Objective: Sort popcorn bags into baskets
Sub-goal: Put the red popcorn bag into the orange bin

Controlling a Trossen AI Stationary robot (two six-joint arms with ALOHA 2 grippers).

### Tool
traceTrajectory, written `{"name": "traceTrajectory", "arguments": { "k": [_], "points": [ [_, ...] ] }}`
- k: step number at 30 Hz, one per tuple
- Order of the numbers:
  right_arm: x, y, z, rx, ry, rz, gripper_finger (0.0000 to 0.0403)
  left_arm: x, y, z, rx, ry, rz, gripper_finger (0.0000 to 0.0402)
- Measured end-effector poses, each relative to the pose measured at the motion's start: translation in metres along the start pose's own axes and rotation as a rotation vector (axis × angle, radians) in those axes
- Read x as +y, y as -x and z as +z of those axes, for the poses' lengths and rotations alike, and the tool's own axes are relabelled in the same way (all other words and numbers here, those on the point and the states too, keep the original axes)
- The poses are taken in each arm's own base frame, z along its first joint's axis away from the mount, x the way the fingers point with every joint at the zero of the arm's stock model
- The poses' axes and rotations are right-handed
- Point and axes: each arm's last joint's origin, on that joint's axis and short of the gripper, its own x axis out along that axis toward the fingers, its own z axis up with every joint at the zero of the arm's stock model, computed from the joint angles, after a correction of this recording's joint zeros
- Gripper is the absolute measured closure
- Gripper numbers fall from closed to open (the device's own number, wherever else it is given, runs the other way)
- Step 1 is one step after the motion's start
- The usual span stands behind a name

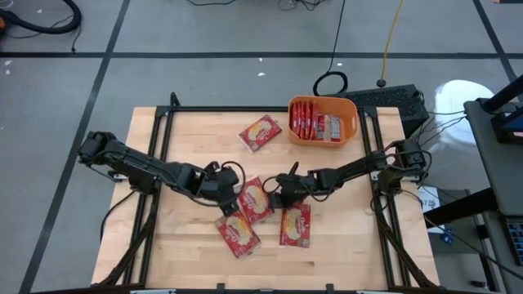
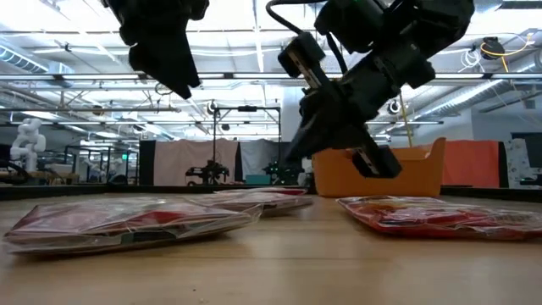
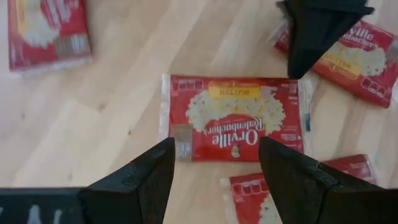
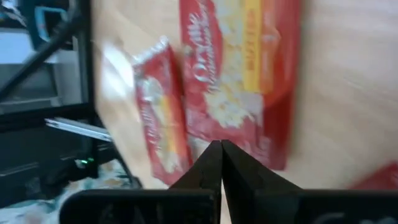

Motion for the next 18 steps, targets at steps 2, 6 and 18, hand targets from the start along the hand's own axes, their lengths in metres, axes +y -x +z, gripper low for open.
{"name": "traceTrajectory", "arguments": {
  "k": [2,6,18],
  "points": [
    [0.003,0.001,0.004,-0.011,-0.007,0.032,0.0402,-0.001,-0.003,0.000,-0.004,-0.039,0.011,0.0167],
    [0.007,0.003,0.011,-0.012,-0.020,0.089,0.0403,-0.002,-0.007,-0.001,-0.003,-0.105,0.034,0.0167],
    [0.024,0.027,0.013,-0.102,-0.029,0.138,0.0403,-0.007,-0.022,-0.010,0.085,-0.079,0.046,0.0167]
  ]
}}
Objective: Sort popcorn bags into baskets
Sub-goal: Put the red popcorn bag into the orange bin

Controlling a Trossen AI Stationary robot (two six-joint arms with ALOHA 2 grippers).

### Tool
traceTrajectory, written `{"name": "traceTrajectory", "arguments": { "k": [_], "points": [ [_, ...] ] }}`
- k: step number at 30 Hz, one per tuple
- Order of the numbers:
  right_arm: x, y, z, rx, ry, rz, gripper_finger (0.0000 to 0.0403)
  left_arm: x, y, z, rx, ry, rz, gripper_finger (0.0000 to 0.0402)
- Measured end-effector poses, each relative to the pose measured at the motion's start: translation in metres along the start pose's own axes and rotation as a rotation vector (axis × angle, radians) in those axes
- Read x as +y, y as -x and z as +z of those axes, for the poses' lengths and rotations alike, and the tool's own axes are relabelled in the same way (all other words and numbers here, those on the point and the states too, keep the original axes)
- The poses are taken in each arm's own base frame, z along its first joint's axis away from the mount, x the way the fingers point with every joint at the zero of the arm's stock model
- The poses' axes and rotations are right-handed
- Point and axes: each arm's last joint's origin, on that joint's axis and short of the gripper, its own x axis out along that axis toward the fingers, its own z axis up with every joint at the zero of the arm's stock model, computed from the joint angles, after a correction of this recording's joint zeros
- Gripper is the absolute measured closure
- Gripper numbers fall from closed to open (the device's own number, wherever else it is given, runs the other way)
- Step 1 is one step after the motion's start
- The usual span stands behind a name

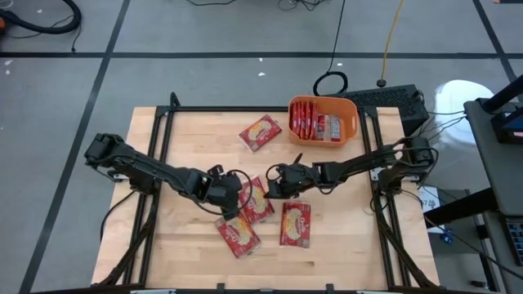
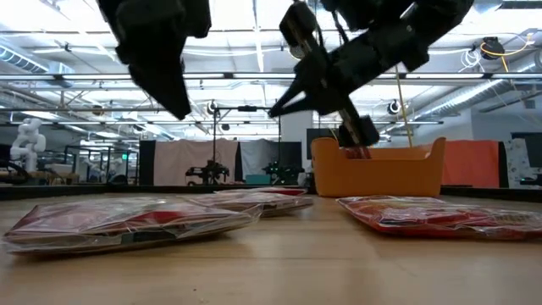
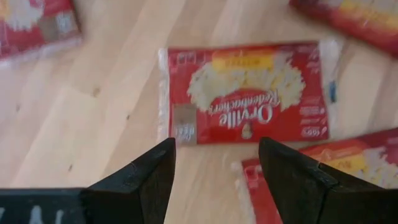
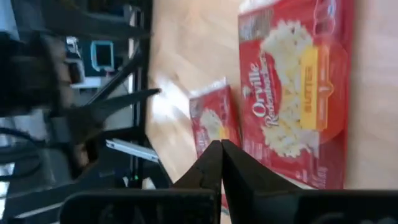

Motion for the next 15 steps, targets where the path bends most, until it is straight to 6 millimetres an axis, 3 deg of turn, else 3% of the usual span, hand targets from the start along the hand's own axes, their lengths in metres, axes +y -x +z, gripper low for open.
{"name": "traceTrajectory", "arguments": {
  "k": [4,8,15],
  "points": [
    [0.009,0.015,0.001,-0.075,0.020,-0.081,0.0403,-0.001,0.000,0.000,0.003,0.054,-0.017,0.0167],
    [0.034,0.026,0.004,-0.083,0.097,-0.195,0.0397,-0.001,-0.001,-0.001,-0.010,0.069,-0.007,0.0167],
    [0.048,0.027,0.012,-0.140,0.172,-0.314,0.0357,0.000,-0.035,-0.023,-0.028,-0.159,-0.042,0.0167]
  ]
}}
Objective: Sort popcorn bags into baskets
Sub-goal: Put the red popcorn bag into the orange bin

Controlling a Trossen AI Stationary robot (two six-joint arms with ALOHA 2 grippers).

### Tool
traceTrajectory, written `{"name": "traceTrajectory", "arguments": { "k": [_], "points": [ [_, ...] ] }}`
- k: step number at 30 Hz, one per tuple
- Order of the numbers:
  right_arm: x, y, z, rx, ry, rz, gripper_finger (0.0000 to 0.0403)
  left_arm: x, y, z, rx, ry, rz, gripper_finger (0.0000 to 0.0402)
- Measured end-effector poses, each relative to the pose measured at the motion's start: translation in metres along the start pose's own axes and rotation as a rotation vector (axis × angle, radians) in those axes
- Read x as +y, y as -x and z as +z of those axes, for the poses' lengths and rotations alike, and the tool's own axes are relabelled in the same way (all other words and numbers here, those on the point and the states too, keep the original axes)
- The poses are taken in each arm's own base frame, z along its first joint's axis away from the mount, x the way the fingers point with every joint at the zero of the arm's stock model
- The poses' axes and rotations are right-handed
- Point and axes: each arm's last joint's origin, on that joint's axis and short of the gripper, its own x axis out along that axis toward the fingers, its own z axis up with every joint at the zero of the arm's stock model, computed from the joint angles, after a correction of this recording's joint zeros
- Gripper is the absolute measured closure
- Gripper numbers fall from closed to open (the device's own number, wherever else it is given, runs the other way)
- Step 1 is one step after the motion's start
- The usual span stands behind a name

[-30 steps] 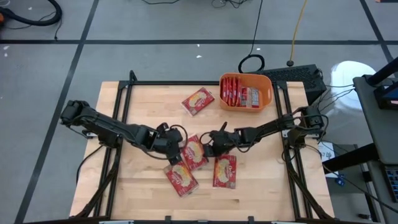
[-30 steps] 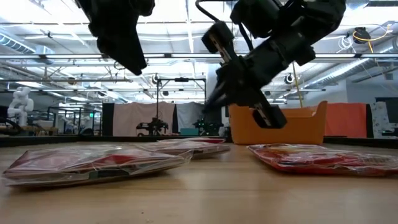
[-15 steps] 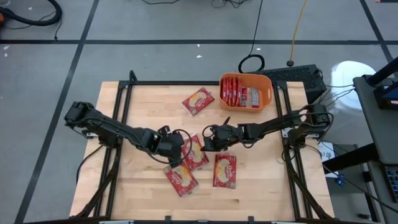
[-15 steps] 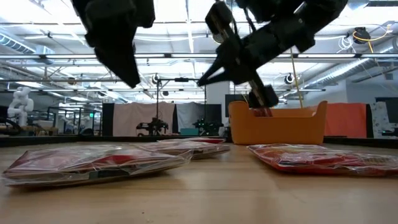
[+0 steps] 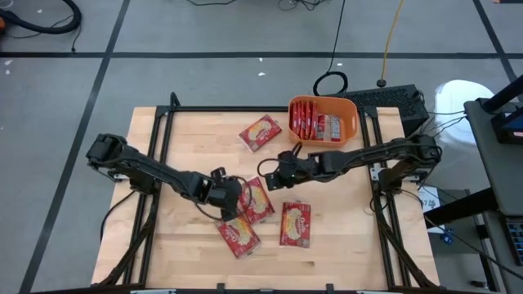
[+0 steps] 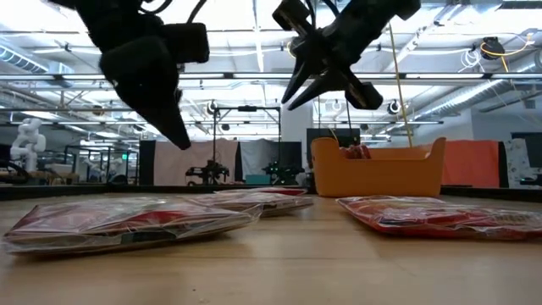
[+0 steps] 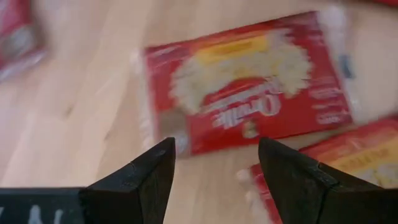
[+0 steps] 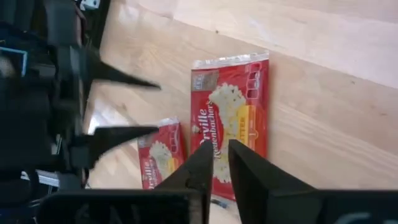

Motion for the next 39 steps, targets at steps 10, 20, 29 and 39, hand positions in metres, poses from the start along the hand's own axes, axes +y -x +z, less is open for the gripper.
{"name": "traceTrajectory", "arguments": {
  "k": [10,20,29,39],
  "points": [
    [0.000,0.005,-0.015,0.054,-0.001,-0.037,0.0313,-0.001,-0.021,-0.028,-0.059,-0.498,-0.033,0.0167],
    [0.004,0.008,-0.043,0.102,0.008,-0.043,0.0312,0.027,-0.041,-0.041,-0.008,-0.565,0.037,0.0167],
    [0.006,0.009,-0.052,0.122,0.030,-0.038,0.0312,0.035,-0.064,-0.039,-0.043,-0.552,-0.010,0.0201],
    [0.007,0.010,-0.056,0.132,0.043,-0.034,0.0312,0.037,-0.067,-0.036,-0.064,-0.533,-0.103,0.0385]
  ]
}}
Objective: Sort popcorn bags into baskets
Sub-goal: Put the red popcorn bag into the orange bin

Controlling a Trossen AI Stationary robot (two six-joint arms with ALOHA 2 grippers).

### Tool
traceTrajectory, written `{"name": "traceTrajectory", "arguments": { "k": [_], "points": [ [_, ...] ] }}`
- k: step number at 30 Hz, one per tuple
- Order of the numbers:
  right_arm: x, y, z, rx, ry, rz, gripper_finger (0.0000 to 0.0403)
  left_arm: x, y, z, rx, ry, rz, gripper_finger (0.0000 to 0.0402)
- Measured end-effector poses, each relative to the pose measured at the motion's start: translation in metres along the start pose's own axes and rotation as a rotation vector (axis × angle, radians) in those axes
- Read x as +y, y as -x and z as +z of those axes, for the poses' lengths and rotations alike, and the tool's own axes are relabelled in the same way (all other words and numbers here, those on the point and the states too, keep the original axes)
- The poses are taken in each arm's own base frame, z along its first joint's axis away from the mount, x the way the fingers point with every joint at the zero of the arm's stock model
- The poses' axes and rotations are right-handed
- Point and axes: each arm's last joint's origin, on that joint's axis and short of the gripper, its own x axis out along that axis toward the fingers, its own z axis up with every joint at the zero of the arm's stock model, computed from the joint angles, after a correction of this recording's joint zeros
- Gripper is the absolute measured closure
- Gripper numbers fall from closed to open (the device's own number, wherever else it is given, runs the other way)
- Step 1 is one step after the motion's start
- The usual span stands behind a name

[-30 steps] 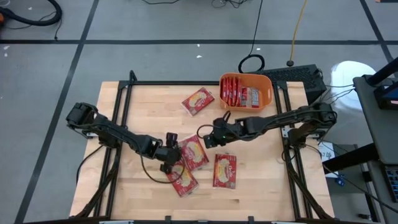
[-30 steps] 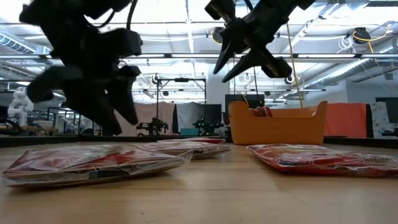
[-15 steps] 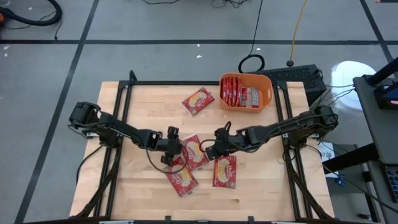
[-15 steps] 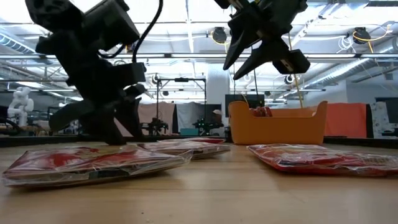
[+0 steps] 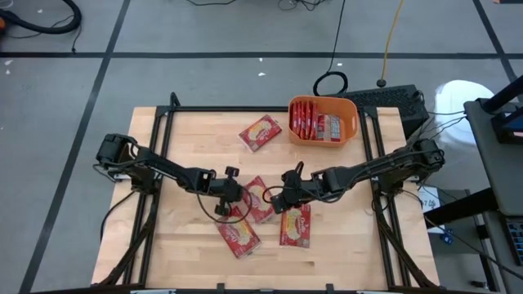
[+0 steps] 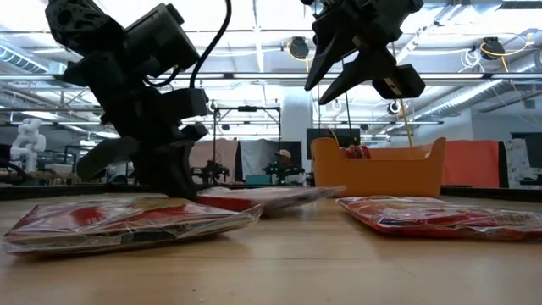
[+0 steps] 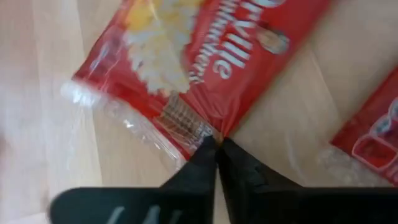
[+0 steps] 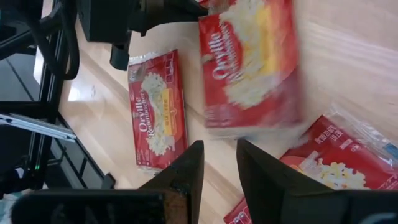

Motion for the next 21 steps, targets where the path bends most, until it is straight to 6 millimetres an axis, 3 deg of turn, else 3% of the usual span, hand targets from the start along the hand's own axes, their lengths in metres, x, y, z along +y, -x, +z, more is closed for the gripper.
{"name": "traceTrajectory", "arguments": {
  "k": [6,12,18,21],
  "points": [
    [0.001,0.000,0.000,-0.002,0.019,0.008,0.0312,0.001,0.004,0.007,-0.050,0.086,-0.004,0.0397],
    [0.009,0.005,0.003,-0.050,0.111,0.092,0.0312,0.008,0.028,0.020,-0.152,0.290,-0.095,0.0399],
    [0.016,0.023,0.003,-0.112,0.289,0.145,0.0312,0.017,0.053,0.025,-0.218,0.501,-0.202,0.0400],
    [0.018,0.030,0.001,-0.102,0.281,0.170,0.0312,0.020,0.061,0.027,-0.243,0.620,-0.266,0.0400]
  ]
}}
